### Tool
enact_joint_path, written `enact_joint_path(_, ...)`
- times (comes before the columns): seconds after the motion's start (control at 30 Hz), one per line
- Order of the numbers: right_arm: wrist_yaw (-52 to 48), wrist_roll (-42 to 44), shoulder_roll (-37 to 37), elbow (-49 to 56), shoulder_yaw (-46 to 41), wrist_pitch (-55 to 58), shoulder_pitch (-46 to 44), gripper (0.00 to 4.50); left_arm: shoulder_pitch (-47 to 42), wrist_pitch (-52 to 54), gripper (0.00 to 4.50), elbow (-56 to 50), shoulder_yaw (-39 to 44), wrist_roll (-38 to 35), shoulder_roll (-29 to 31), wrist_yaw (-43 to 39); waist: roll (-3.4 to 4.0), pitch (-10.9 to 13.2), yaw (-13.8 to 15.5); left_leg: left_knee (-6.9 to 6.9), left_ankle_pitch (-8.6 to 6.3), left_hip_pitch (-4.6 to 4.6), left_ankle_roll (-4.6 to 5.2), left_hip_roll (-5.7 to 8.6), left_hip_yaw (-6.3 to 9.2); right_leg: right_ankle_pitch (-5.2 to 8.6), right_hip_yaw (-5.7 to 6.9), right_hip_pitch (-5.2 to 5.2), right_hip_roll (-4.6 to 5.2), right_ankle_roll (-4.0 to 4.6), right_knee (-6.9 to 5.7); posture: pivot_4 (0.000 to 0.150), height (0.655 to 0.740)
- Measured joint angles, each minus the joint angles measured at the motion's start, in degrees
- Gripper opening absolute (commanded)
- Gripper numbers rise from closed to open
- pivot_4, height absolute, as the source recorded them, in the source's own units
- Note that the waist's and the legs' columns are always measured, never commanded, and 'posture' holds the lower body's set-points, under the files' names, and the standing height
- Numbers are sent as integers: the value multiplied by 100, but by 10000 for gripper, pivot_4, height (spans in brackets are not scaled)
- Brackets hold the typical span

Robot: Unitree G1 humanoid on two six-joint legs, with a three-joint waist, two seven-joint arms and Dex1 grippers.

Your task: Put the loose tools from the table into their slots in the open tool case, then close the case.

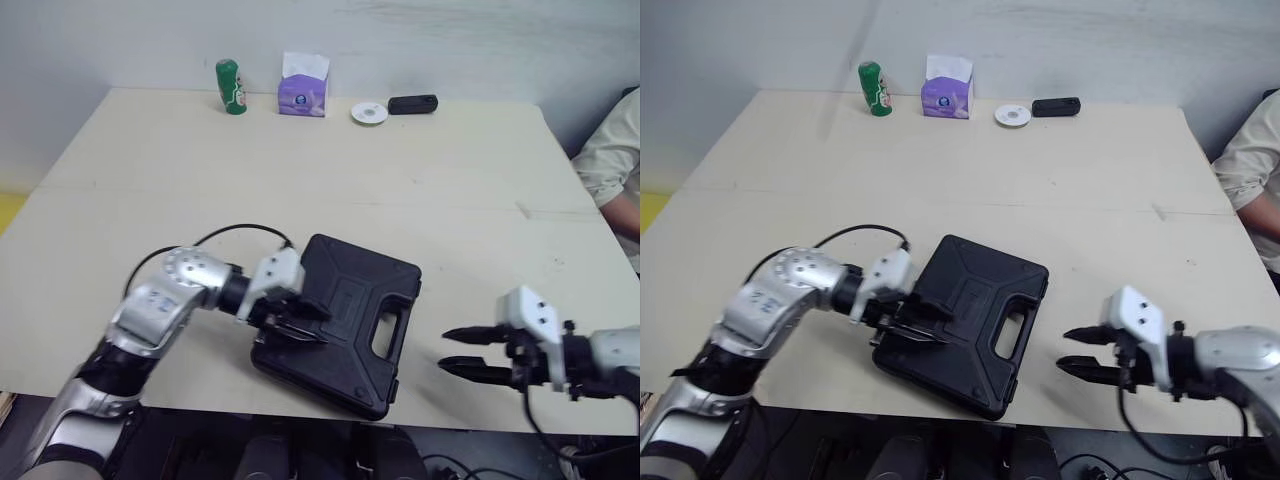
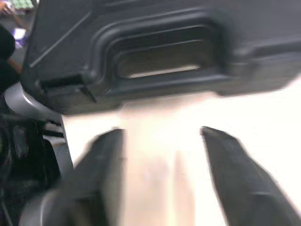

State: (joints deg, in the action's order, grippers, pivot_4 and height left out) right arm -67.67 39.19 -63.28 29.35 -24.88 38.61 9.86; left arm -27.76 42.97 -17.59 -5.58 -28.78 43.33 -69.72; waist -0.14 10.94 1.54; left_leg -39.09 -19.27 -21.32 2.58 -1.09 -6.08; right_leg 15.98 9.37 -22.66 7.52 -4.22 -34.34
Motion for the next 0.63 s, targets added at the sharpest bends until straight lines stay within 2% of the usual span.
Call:
enact_joint_path(0.03,-191,41,-112,-228,-168,-2,-51,45000,199,203,44727,-159,412,-260,193,24,1,17,-7,0,0,0,0,0,0,-1,0,1,2,-1,2,1500,7316)
enact_joint_path(0.13,-607,52,-373,-747,-497,-5,-197,45000,719,597,44727,-483,1420,-801,669,43,11,52,-23,0,0,1,0,0,-2,-1,-1,0,4,-2,3,1500,7316)
enact_joint_path(0.17,-872,34,-557,-1024,-620,-65,-245,45000,1075,754,44727,-578,1992,-1020,939,32,18,56,-22,1,0,3,-2,0,-2,1,-1,-1,3,1,1,1500,7316)
enact_joint_path(0.23,-1160,-26,-705,-1379,-699,-232,-397,45000,1496,907,44727,-611,2696,-1170,1231,13,18,61,-17,3,1,3,-7,-1,-1,2,1,-3,2,3,0,1500,7316)
enact_joint_path(0.43,-1309,-501,-927,-2512,-498,-974,-1378,45000,2483,898,44727,-62,4565,-1037,1876,-119,40,76,-30,10,-18,-2,-37,1,-12,4,-4,-24,6,7,-1,1500,7316)
enact_joint_path(0.63,-1595,-775,-1149,-3138,-176,-1300,-1859,45000,2974,615,44727,452,5316,-877,2181,-408,43,78,-31,13,-9,-35,-28,-1,-39,10,-18,-85,8,17,-30,1500,7316)
